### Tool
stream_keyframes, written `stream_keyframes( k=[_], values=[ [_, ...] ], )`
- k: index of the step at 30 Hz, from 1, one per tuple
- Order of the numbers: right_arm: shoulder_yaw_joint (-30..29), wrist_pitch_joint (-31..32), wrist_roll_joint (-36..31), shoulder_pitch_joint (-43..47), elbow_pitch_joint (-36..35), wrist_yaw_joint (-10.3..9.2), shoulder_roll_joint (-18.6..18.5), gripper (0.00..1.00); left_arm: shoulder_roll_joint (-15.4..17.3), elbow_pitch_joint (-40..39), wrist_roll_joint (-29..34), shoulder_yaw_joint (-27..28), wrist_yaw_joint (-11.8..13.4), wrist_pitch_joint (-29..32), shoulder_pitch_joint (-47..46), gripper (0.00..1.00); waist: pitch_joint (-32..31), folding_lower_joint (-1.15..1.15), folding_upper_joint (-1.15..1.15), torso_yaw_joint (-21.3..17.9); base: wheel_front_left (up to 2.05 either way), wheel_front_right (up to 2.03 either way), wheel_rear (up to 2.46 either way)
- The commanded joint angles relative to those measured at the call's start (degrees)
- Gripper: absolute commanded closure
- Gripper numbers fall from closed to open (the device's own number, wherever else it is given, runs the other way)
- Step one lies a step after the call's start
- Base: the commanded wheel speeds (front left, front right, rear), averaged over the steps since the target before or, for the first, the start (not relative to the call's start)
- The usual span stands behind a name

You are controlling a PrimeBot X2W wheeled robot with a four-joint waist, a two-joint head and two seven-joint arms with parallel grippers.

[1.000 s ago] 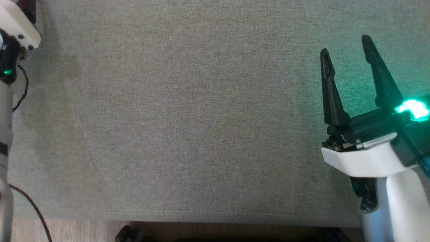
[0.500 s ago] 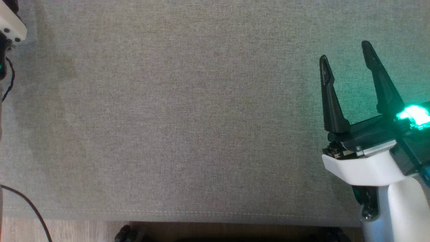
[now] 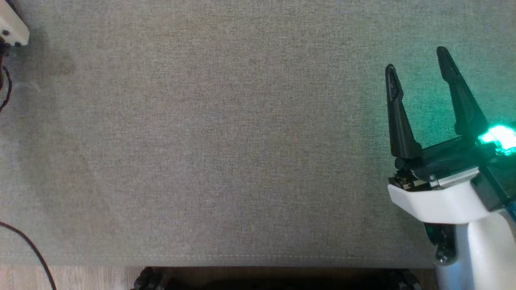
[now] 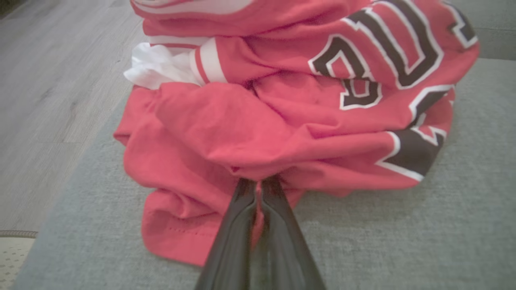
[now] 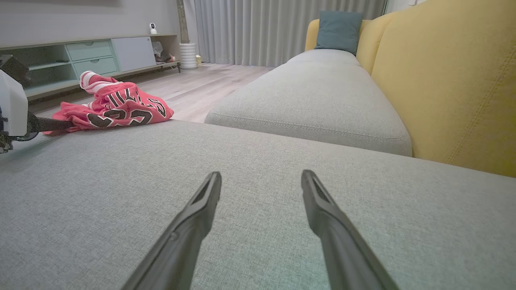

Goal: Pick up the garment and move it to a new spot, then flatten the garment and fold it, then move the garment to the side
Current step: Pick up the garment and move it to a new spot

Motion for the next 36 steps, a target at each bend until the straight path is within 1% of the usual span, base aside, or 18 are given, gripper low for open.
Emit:
stream_keyframes(
  k=[1, 7, 12, 19, 24, 30, 36],
  values=[
    [1.1, -0.1, -0.5, 0.4, -1.9, 0.37, 0.1, 0.0, 4.2, -0.4, -0.2, 0.8, 0.1, -0.8, -1.9, 1.0, -0.2, -0.01, 0.0, 0.1, 0.0, 0.0, 0.0],
    [1.2, -1.1, 0.4, -0.4, -0.2, 0.37, 0.1, 0.0, 5.6, -0.3, -0.2, -1.1, 0.1, -3.1, -2.7, 1.0, -2.7, -0.01, 0.0, 0.8, 0.0, 0.0, 0.0],
    [1.8, -2.3, 1.6, -1.1, 2.2, 0.37, 0.1, 0.0, 7.3, -1.0, -0.1, -3.1, 0.1, -4.0, -3.1, 1.0, -6.4, -0.01, 0.0, 0.8, 0.0, 0.0, 0.0],
    [2.6, -4.0, 3.8, -2.0, 5.7, 0.37, 0.1, 0.0, 9.6, -4.0, 0.4, -6.7, 0.1, -4.4, -4.0, 1.0, -11.9, -0.01, 0.0, 0.3, 0.0, 0.0, 0.0],
    [2.8, -5.7, 5.8, -2.3, 9.1, 0.37, 0.1, 0.0, 11.5, -8.3, 0.8, -10.7, 0.1, -4.3, -5.3, 1.0, -17.3, -0.01, 0.0, -0.9, 0.0, 0.0, 0.0],
    [2.5, -7.8, 8.4, -1.8, 13.3, 0.37, 0.1, 0.0, 13.3, -15.8, 0.1, -16.3, 0.1, -2.9, -7.1, 1.0, -23.5, -0.01, 0.0, -3.3, 0.0, 0.0, 0.0],
    [1.6, -9.2, 10.4, -0.7, 16.5, 0.37, 0.1, 0.0, 13.3, -23.4, -2.3, -20.7, 0.1, -1.0, -8.4, 1.0, -28.6, -0.01, 0.0, -5.8, 0.0, 0.0, 0.0]
  ],
)
